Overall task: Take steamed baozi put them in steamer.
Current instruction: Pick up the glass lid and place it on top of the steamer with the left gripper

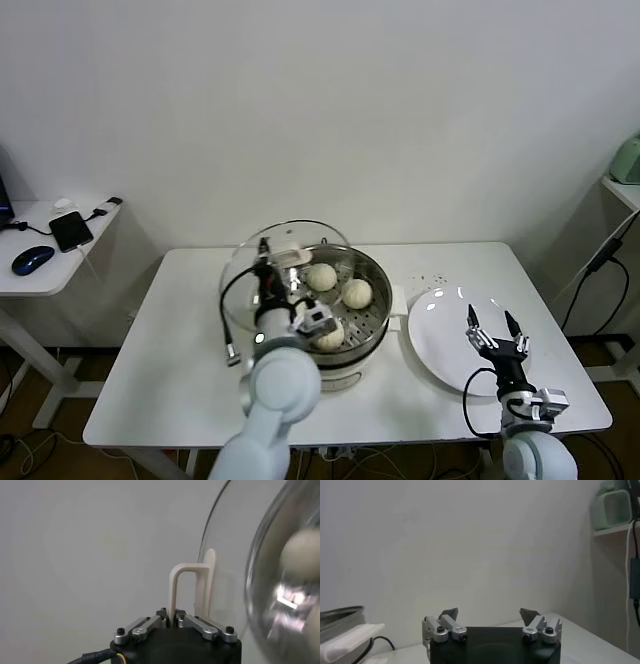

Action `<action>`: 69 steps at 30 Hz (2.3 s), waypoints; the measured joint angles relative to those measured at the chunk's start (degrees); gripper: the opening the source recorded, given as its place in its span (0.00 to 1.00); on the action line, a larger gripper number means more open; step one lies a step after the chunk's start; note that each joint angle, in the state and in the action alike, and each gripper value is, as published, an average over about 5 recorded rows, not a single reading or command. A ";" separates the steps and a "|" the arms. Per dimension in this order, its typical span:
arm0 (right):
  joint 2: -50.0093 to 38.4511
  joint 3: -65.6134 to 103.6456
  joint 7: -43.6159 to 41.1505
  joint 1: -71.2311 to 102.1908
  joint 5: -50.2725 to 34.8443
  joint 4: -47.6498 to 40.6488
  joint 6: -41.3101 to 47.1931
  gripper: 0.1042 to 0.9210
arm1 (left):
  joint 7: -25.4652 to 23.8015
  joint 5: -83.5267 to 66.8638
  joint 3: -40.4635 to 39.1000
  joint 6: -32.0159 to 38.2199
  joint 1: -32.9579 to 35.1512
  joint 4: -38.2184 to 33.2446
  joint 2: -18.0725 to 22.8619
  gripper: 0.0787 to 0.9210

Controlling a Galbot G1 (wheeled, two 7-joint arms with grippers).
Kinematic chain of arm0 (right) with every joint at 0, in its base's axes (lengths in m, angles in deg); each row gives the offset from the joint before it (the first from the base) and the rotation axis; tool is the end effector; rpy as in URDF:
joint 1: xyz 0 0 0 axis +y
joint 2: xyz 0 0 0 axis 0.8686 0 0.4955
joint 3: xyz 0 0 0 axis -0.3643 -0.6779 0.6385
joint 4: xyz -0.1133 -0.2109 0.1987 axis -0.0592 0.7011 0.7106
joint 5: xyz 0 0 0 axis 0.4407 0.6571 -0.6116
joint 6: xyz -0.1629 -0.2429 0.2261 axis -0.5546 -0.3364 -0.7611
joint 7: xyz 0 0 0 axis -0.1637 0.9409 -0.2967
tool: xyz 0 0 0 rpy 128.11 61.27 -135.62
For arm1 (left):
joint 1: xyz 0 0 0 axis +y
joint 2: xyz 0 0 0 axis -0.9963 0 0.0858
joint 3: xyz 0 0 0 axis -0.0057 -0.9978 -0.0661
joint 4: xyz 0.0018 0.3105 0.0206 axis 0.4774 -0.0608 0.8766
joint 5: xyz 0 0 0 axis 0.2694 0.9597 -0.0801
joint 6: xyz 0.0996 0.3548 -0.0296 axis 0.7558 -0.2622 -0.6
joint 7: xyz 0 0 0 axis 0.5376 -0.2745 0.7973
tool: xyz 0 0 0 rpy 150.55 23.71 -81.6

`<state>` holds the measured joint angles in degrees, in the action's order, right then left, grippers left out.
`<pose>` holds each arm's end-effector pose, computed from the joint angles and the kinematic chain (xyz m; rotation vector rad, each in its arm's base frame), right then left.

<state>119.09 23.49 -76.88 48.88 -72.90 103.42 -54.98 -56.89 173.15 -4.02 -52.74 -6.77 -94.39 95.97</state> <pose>0.2675 -0.1163 -0.3375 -0.1092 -3.1169 -0.3122 0.3092 -0.1655 -0.1574 0.2089 -2.3787 -1.7905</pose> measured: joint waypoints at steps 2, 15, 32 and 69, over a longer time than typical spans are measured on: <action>0.15 0.04 -0.01 0.00 0.08 -0.01 -0.01 0.88 | 0.47 -1.51 -2.07 0.00 -0.77 1.01 0.00 0.10; 0.80 0.12 -0.02 -0.20 0.29 0.06 -0.02 0.88 | 4.54 -2.82 -7.75 0.03 -2.29 7.87 0.00 0.10; 0.45 0.10 -0.09 -0.89 0.07 -0.82 -0.12 0.88 | 5.93 3.49 -7.30 0.04 -2.70 13.54 0.03 0.10; 0.64 -0.13 -0.16 -1.13 0.05 -1.74 -0.56 0.88 | 6.34 3.78 -6.68 0.08 -1.81 14.86 0.04 0.10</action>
<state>119.74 23.36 -77.04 47.76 -72.85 101.68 -55.54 -50.55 176.93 -10.69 -52.66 -8.57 -79.53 96.01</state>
